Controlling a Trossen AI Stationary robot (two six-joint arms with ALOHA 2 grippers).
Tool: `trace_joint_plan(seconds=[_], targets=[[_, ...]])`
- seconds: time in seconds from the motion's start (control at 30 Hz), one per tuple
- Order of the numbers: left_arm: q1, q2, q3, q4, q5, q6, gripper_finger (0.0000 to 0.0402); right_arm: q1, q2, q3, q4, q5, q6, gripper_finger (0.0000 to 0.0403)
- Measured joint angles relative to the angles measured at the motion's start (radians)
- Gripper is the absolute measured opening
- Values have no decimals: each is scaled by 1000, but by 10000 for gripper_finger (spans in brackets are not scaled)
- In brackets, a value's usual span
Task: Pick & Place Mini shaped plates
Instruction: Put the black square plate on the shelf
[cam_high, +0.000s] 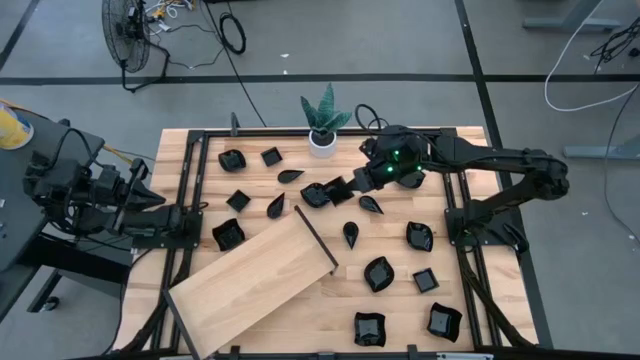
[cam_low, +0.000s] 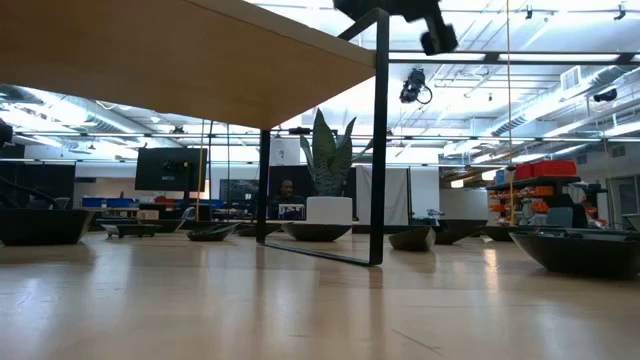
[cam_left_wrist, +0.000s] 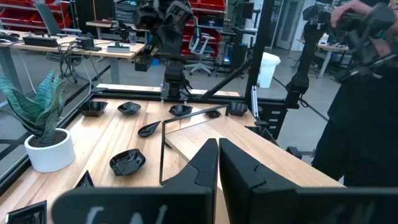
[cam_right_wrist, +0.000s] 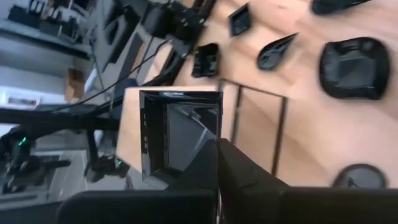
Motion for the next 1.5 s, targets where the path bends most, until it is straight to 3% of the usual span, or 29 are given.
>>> trace_joint_plan(seconds=[0.33,0.83,1.17,1.5], targets=[[0,0,0,0,0,0,18,134,131,113,35,-13,63,0],[0,0,0,0,0,0,18,300,189,114,179,16,97,0],[0,0,0,0,0,0,18,334,218,114,236,59,198,0],[0,0,0,0,0,0,18,337,382,326,195,79,220,0]])
